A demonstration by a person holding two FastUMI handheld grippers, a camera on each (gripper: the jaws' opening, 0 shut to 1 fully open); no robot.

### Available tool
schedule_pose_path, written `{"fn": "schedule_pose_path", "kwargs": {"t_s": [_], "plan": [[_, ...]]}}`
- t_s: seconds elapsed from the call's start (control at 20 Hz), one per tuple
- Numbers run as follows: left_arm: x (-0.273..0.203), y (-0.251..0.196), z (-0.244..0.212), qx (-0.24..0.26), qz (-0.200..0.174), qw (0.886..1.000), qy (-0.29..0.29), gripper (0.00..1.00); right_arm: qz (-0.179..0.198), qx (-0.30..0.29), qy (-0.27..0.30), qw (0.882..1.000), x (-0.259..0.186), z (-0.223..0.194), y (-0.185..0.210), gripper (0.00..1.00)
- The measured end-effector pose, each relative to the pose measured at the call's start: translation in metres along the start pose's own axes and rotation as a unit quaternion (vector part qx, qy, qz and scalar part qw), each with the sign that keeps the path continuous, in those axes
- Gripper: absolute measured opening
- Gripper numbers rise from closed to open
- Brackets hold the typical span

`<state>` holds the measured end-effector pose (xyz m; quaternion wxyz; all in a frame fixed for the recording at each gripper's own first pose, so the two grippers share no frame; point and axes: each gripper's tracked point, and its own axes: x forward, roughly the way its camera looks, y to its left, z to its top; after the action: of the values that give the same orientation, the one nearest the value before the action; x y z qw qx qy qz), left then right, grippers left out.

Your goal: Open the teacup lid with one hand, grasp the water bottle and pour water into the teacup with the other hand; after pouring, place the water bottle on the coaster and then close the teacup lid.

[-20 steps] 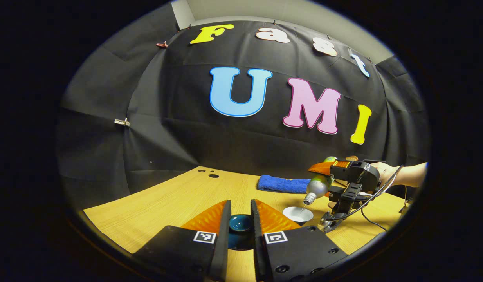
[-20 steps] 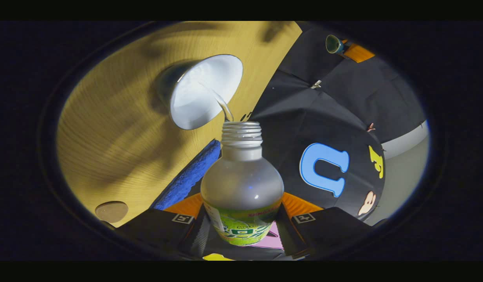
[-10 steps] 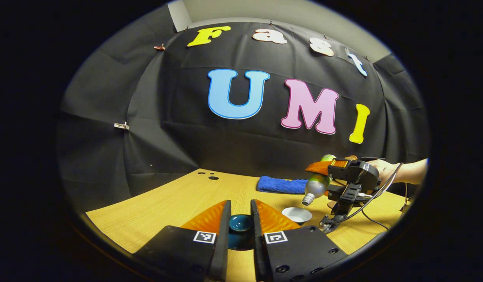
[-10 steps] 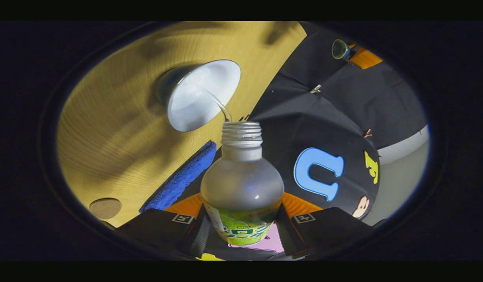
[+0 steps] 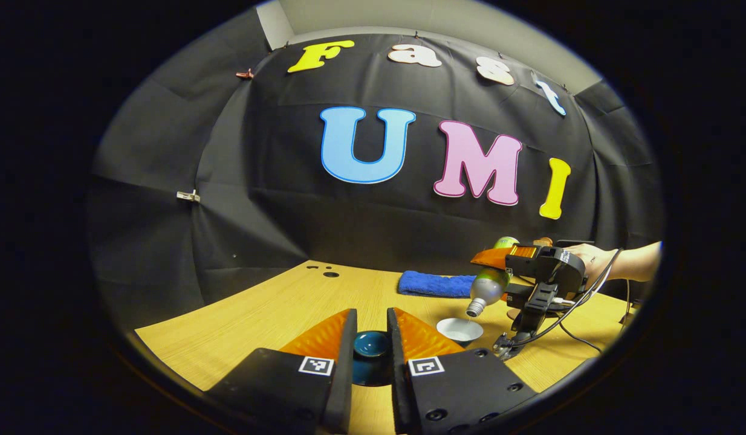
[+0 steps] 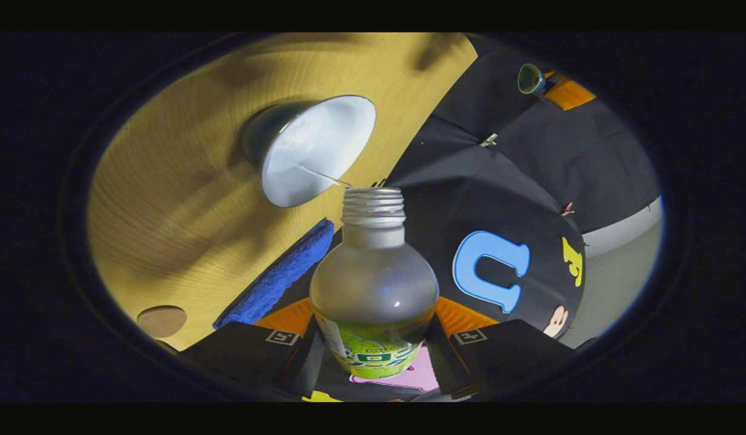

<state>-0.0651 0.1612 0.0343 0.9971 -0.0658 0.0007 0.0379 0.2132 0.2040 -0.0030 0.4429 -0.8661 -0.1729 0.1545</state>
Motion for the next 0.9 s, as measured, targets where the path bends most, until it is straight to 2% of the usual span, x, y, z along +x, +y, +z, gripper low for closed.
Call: {"fn": "schedule_pose_path", "kwargs": {"t_s": [0.9], "plan": [[-0.0033, 0.0021, -0.0016, 0.0, 0.003, 1.0, 0.002, 0.3, 0.017, 0.008, 0.003, 1.0, -0.0034, 0.0046, 0.0092, 0.76]]}}
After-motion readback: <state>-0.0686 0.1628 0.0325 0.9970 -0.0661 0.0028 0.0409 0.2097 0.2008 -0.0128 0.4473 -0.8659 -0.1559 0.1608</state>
